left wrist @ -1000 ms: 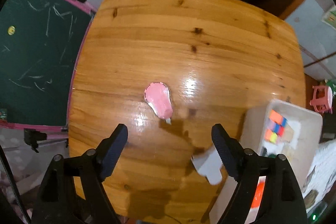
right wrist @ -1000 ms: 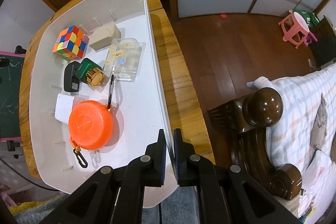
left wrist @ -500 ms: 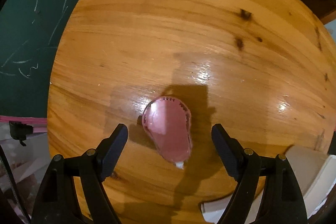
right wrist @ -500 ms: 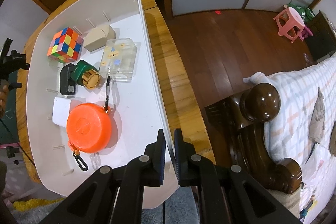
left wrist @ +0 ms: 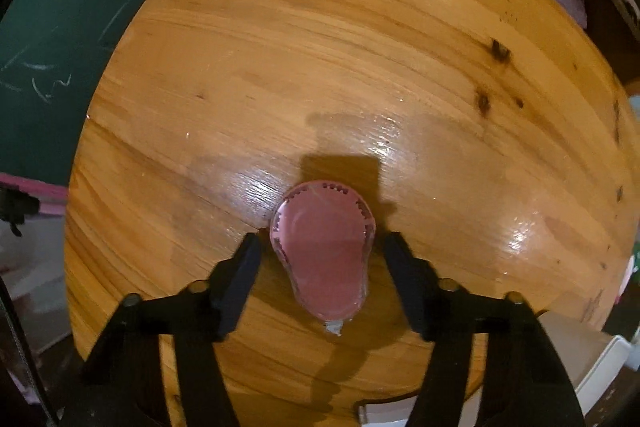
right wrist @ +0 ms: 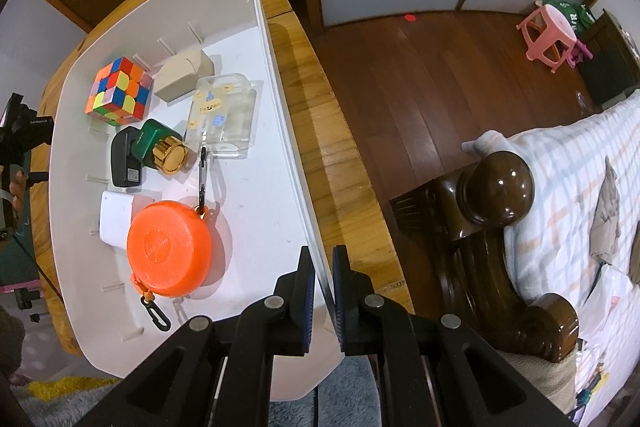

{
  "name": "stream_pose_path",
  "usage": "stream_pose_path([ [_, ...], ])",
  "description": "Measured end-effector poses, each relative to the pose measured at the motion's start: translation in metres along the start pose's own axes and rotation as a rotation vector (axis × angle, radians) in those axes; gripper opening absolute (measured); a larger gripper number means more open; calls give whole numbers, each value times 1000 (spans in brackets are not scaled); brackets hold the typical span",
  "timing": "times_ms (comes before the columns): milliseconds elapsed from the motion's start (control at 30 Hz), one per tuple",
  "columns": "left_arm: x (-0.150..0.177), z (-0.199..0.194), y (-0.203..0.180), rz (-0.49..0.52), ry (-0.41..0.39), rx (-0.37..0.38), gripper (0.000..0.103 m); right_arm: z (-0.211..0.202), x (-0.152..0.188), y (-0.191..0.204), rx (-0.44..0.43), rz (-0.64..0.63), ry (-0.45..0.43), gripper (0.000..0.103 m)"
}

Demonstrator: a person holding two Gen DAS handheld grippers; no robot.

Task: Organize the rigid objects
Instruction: 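Lift the pink case with the left tool and carry it into the tray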

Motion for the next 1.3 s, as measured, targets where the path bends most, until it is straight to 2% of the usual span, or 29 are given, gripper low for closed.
stream_pose_path([
  [267,2,-1,9,-10,-1,-29,53,0,-1,0,-2,-2,-2,9],
  [433,22,-28,1,47,-27,-36,53,0,-1,0,-2,-13,-3,9],
  [667,75,-101,-26,241,-123,-17,53,-1,0,0,-7,-26,-1,8],
  [900,136,-161,-91,498,-223,0,53,-2,1,0,-13,-47,-7,8],
  [1100,182,-171,-148,686,-225,12,54,-6,2,0,-28,-68,-18,8],
  [1300,211,-141,-206,798,-166,-28,54,-7,4,-1,-44,-76,-33,8],
])
Point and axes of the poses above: each gripper's, at about its wrist camera, not at the fingertips, and z roughly the way its jaws point, y to its left, x to its underside, the point moved 4 cm from there along z, roughly the way its jaws point, and after that the axes turned 11 degrees about y, right-handed, at the moved point
